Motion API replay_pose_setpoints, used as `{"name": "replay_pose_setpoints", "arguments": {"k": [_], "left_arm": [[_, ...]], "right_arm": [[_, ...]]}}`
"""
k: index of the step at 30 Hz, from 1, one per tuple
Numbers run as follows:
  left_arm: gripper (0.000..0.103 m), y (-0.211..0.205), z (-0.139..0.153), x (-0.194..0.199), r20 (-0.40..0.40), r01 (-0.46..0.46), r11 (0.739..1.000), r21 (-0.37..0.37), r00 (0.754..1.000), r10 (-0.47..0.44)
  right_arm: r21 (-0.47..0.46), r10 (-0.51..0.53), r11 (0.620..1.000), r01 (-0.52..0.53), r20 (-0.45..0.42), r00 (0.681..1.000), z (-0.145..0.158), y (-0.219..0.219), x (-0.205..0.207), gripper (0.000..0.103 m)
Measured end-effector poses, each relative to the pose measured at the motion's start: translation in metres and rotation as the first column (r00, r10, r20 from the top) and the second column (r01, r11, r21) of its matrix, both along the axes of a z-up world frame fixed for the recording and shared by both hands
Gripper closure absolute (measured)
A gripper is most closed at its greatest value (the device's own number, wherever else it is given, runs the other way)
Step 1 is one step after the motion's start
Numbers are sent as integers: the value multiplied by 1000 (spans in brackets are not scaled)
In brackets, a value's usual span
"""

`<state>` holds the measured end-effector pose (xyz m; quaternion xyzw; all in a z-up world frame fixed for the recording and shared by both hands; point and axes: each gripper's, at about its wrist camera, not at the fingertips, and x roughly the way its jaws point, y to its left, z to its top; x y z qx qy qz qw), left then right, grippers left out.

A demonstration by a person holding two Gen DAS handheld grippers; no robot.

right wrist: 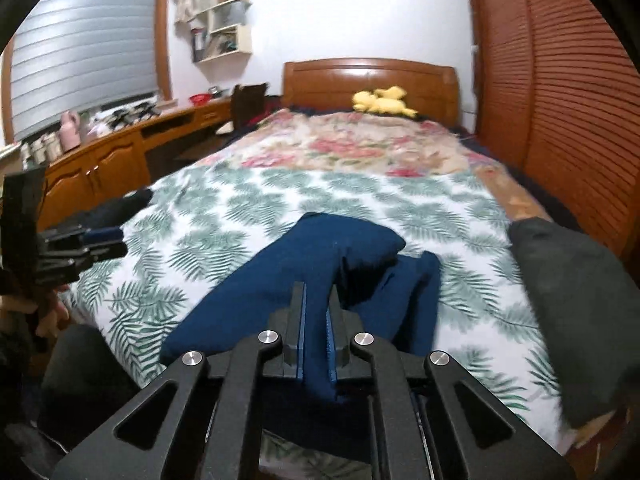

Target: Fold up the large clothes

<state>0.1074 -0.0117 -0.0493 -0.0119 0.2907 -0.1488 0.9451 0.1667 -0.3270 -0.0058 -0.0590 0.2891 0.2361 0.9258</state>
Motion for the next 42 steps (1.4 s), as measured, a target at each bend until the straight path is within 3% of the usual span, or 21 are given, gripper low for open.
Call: {"name": "replay_pose_setpoints", "arguments": {"k": [3,6,9,12,13,20,30,34,38,42], "left_arm": [[64,-6,0,0,1,15,1000,2,1000,-15],[64,-11,1,0,0,26,1000,5,1000,-26],[64,-14,1,-1,-1,33,999,9,999,-33],[64,-18,2,-1,0,41,999,12,999,-41],[63,-19,2,-1,1,43,999,13,999,-43],[63,-21,1,1,-1,50,999,13,999,-50],[62,-12,-4,5,-14,40,999,12,999,-40],[62,-10,-11,11,-28,47,999,11,999,-47],[62,-11,-18,17,-36,70,998,-7,997,-70],[62,-23,-19,35,-32,129,992,-14,991,-129]], "right_arm": [[-30,-96,995,96,-14,995,-9,-30,-6,98],[-45,-143,989,138,-133,981,-46,-52,-2,96],[-72,-171,984,160,-173,970,-64,-54,-2,94],[-93,-211,975,200,-132,968,-57,-54,-4,78],[-82,-213,976,203,-128,969,-53,-56,-4,74],[-11,-83,997,83,-94,992,-27,-15,-3,71],[-2,101,995,-102,-148,984,-50,74,-3,71],[-33,86,995,-95,-200,976,-75,79,-2,71],[-31,28,999,-34,-178,984,-71,52,-8,70],[-85,-71,995,57,-164,984,-66,19,-14,50]]}}
